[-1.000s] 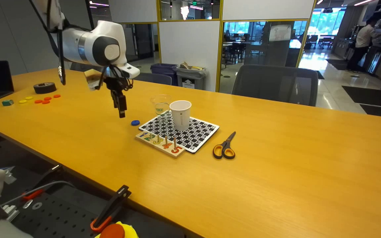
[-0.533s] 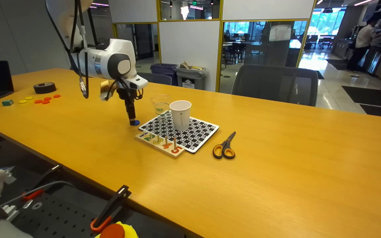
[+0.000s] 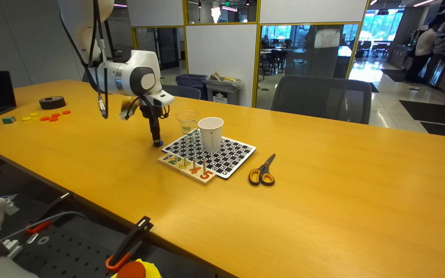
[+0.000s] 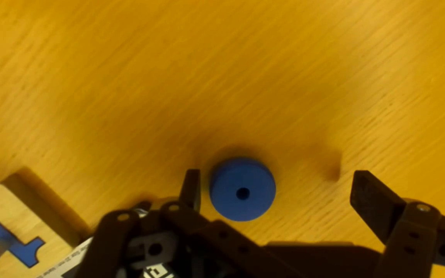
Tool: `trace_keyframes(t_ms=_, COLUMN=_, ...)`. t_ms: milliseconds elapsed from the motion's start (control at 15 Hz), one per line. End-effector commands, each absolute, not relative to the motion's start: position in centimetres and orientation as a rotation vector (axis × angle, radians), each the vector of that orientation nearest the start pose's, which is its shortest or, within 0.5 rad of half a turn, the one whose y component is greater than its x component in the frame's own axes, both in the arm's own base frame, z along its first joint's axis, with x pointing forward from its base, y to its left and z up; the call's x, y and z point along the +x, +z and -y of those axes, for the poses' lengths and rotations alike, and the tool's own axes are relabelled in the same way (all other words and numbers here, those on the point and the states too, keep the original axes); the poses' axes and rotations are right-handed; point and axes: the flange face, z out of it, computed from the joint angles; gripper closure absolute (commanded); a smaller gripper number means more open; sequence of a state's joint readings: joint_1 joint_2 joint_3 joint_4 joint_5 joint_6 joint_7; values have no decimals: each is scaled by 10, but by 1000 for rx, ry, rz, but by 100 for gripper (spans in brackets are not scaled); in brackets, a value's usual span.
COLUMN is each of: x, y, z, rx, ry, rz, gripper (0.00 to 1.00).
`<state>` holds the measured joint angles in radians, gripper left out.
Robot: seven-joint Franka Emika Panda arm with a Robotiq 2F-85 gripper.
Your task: Pick the rings and put them in the cup
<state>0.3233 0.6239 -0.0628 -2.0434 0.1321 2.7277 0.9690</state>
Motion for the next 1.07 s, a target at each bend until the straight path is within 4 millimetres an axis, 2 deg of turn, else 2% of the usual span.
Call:
trace_keyframes(t_ms=0, x=584, y=141, z=-150, rx=-2838, ry=-73, rz=-1261, gripper=0)
trace_keyframes(t_ms=200, x=585, y=141, z=-149, rx=-2853, ry=-64, rz=-1265, gripper=0)
trace_keyframes(t_ms=267, x=585, y=141, z=-149, rx=-2856, ry=-53, rz=-1261, gripper=25)
trace_keyframes(t_ms=333, x=584, y=141, z=-149, rx=-2862, ry=-37, rz=-1261, gripper=26)
trace_keyframes(t_ms=800, x=586, y=142, z=-151, rx=-2898, ry=51, rz=-1263, gripper=79)
trace_keyframes(t_ms=867, x=586, y=143, z=-151, rx=-2902, ry=60, rz=-1256, gripper=81)
trace_keyframes(t_ms=1000, x=591, y=156, z=-151, rx=-2884, ry=90, rz=-1181, gripper=79)
